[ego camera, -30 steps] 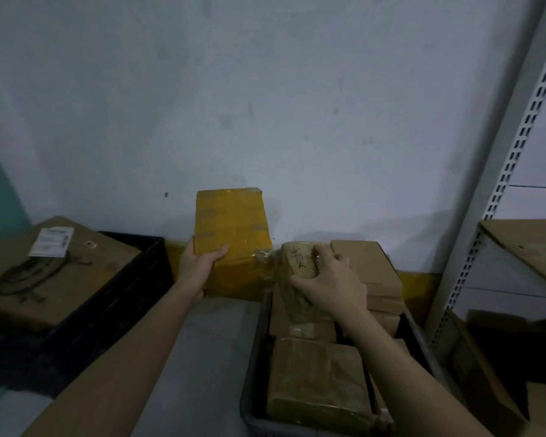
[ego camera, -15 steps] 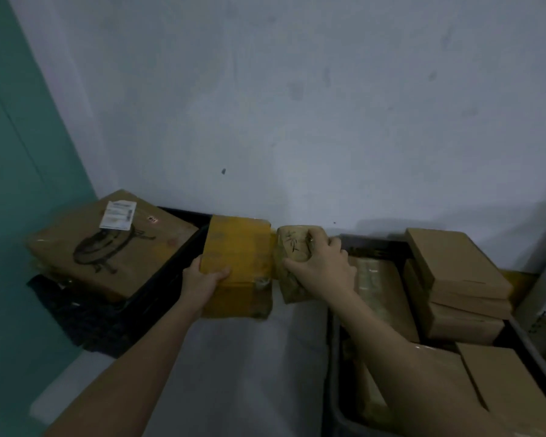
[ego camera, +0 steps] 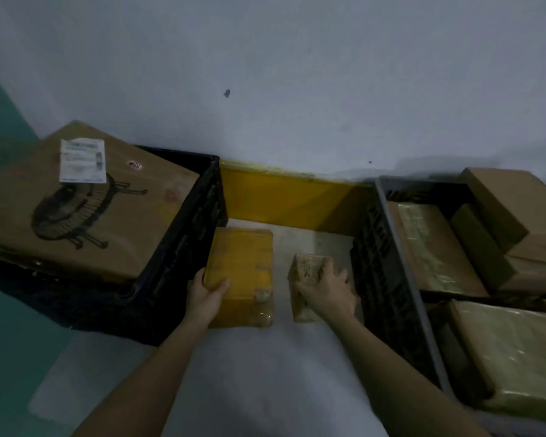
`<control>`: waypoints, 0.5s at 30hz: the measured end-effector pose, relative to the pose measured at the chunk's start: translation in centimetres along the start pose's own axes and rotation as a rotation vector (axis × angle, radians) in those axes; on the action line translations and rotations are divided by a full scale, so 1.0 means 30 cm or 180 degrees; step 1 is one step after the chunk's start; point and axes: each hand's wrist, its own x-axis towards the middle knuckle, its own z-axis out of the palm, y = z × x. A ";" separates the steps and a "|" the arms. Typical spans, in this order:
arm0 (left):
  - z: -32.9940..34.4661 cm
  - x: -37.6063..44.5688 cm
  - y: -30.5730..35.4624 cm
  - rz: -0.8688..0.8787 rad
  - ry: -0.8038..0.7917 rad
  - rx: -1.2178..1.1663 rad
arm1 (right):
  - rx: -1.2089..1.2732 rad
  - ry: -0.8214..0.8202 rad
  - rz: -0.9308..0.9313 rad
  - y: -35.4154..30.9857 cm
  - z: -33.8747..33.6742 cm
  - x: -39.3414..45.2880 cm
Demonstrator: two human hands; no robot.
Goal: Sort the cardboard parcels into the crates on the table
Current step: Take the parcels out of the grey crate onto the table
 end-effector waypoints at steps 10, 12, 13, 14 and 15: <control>0.051 -0.012 0.019 0.1938 -0.0231 0.2372 | 0.0099 -0.0148 0.0212 0.000 0.160 -0.011; 0.065 0.005 0.010 0.2029 -0.0704 0.3184 | 0.0172 -0.0100 0.0235 -0.005 0.170 0.001; 0.071 0.014 -0.006 0.2011 -0.0856 0.3463 | 0.0208 -0.0082 0.0250 -0.008 0.178 0.004; 0.078 0.023 -0.027 0.1973 -0.0933 0.3640 | 0.0247 -0.0073 0.0254 -0.009 0.190 0.007; 0.087 0.031 -0.049 0.1945 -0.0932 0.3751 | 0.0304 -0.0071 0.0236 -0.009 0.204 0.011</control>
